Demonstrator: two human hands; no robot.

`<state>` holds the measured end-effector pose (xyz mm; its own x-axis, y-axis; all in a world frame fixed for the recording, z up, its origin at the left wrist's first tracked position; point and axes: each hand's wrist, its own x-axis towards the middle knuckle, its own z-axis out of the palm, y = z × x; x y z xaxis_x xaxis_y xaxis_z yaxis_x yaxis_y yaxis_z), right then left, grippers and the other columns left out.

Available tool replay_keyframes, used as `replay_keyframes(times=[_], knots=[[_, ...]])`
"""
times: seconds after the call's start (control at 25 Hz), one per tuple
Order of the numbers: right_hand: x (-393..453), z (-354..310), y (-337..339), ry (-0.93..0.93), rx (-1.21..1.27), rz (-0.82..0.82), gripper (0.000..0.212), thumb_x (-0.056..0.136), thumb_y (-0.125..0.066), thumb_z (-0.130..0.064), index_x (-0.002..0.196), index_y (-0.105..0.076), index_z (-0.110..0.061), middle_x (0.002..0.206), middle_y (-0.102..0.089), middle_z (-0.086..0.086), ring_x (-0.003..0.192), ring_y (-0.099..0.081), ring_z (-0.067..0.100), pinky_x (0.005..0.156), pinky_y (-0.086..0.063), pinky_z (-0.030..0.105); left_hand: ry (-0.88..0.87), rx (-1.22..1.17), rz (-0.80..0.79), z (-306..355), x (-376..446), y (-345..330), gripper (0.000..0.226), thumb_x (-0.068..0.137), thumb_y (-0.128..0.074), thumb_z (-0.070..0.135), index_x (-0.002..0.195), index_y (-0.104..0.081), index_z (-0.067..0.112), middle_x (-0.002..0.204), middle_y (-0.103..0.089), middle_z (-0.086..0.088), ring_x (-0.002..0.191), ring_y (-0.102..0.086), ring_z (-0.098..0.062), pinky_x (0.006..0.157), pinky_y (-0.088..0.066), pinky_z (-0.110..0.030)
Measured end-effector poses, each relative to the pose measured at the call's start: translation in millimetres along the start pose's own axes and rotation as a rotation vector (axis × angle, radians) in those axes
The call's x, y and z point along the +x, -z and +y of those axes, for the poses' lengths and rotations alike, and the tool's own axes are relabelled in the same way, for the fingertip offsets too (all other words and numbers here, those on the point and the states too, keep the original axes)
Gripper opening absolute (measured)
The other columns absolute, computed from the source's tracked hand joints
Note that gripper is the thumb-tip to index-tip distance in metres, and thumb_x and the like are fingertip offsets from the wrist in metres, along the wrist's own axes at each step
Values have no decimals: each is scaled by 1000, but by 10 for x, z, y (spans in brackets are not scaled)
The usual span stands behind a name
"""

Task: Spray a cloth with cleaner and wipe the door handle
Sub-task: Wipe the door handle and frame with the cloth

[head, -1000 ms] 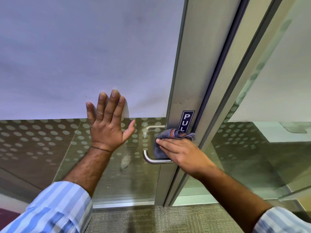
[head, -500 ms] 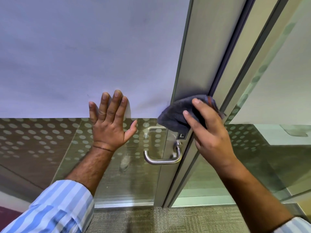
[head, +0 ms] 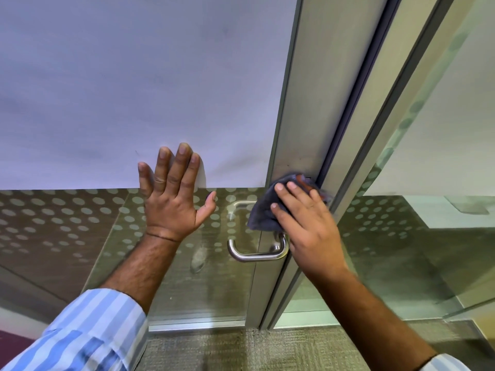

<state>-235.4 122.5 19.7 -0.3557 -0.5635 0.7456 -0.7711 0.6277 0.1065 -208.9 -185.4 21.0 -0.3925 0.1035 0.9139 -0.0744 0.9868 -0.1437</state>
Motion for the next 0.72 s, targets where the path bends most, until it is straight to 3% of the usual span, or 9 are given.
replay_keyframes(times=[0.08,0.2,0.28,0.36,0.44,0.52,0.64,0.72], knots=[[-122,-62,-55,39,25,-55,34,107,-47,-2,121,-78,-5,148,-64,15,141,-58,35,112,-50,58,2,-1,-4,1,-7,4,95,99,-54,59,172,-6,23,180,11,9,166,13,-18,132,13,-50],[-230,-171,-49,19,76,-130,30,91,-65,6,115,-81,-4,135,-74,13,130,-68,34,97,-60,58,0,1,-18,-4,0,12,95,100,-53,60,172,-4,23,180,12,9,166,14,-18,132,13,-50],[-233,-202,62,-24,172,-150,43,78,-73,16,114,-81,-5,134,-75,11,130,-68,32,100,-59,57,1,5,-23,-3,-4,10,95,100,-53,60,172,-4,23,180,13,8,166,14,-19,132,14,-50],[-236,-223,203,-89,320,-92,45,79,-69,20,114,-81,-6,136,-73,8,135,-65,28,111,-54,50,2,7,-34,0,-15,8,95,100,-52,61,172,-3,23,180,13,8,166,15,-19,132,14,-50],[-315,-300,354,-291,577,55,38,89,-61,14,114,-81,-7,136,-74,6,134,-66,24,115,-50,41,1,9,-36,-2,-18,-1,94,100,-51,61,172,-3,23,180,14,8,166,15,-19,132,14,-50],[-471,-436,492,-616,931,183,37,91,-61,6,118,-80,-11,130,-78,6,125,-72,24,108,-55,32,-1,13,-29,-10,-9,-3,93,101,-49,61,172,-4,23,180,13,8,166,15,-19,132,14,-50],[-782,-667,588,-1129,1330,287,36,77,-71,3,108,-82,-12,102,-83,13,95,-78,25,76,-64,29,-6,12,-23,-12,-6,-3,92,101,-48,62,172,-4,23,180,13,8,166,15,-19,132,14,-49],[-1020,-748,593,-1340,1369,277,35,68,-70,3,96,-84,-13,91,-83,16,82,-77,22,64,-61,23,-7,9,-21,-8,-8,-8,92,101,-49,61,172,-5,23,180,12,8,166,15,-19,132,14,-49]])
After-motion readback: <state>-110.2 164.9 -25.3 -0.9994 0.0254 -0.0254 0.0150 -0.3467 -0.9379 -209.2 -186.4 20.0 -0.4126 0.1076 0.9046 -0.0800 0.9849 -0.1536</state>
